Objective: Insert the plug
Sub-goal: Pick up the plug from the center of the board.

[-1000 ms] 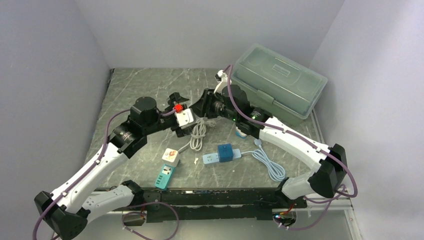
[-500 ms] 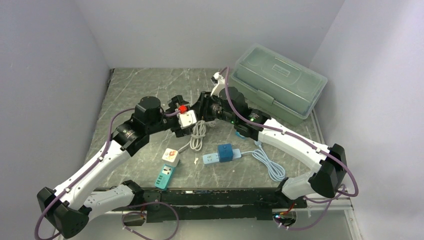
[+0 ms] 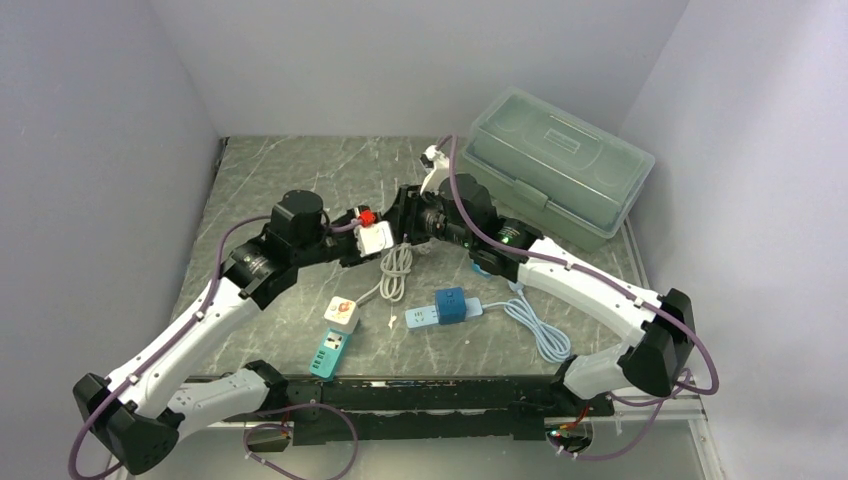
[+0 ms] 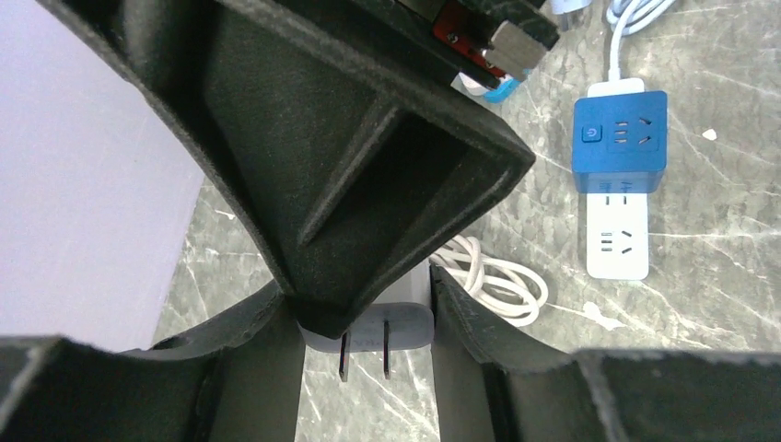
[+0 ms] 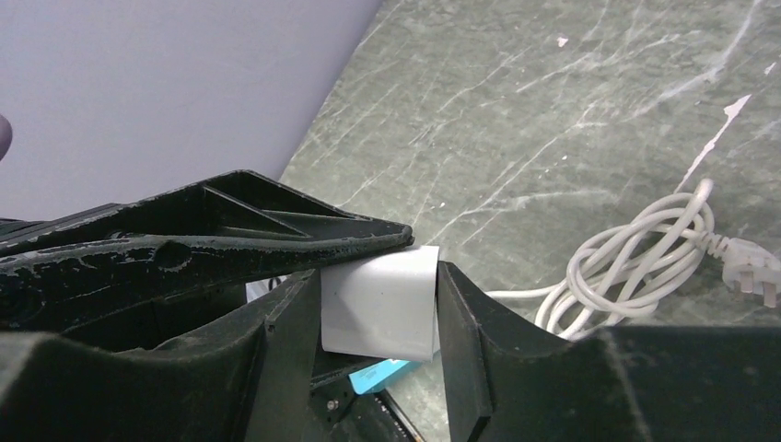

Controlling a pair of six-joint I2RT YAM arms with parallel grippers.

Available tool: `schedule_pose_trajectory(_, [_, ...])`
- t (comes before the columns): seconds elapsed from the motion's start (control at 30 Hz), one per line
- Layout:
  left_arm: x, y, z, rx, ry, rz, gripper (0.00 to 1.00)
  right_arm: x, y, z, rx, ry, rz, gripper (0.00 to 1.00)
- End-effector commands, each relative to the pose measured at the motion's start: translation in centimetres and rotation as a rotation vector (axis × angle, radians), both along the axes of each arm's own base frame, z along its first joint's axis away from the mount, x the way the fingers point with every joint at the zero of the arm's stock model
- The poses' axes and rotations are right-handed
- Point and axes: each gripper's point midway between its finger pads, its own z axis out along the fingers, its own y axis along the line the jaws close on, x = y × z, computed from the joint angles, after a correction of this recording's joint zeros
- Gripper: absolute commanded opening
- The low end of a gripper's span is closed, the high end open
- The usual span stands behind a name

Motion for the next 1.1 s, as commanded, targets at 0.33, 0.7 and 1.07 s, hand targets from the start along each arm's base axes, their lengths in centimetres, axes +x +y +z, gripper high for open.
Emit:
schedule_pose_trajectory(0.33, [-4.1,-0.1,8.7,-0.174,-0.410,-0.186,0.00,-3.8,-3.2,9.9,0.318,-0.135,0.300,0.81])
schedule_pose_trajectory(0.7, [-6.9,-0.4,12.2,-0.236,-0.675,-0.320,0.01,-7.9,-2.6,11.6,0.443,-0.144,0.599,0.75])
schedule_pose_trajectory(1.07, [-6.8,-0.8,12.3,-0.228,-0.686,-0.344,0.01,-8.8,-1.5,11.3,0.415,-0.141,0.648,0.34])
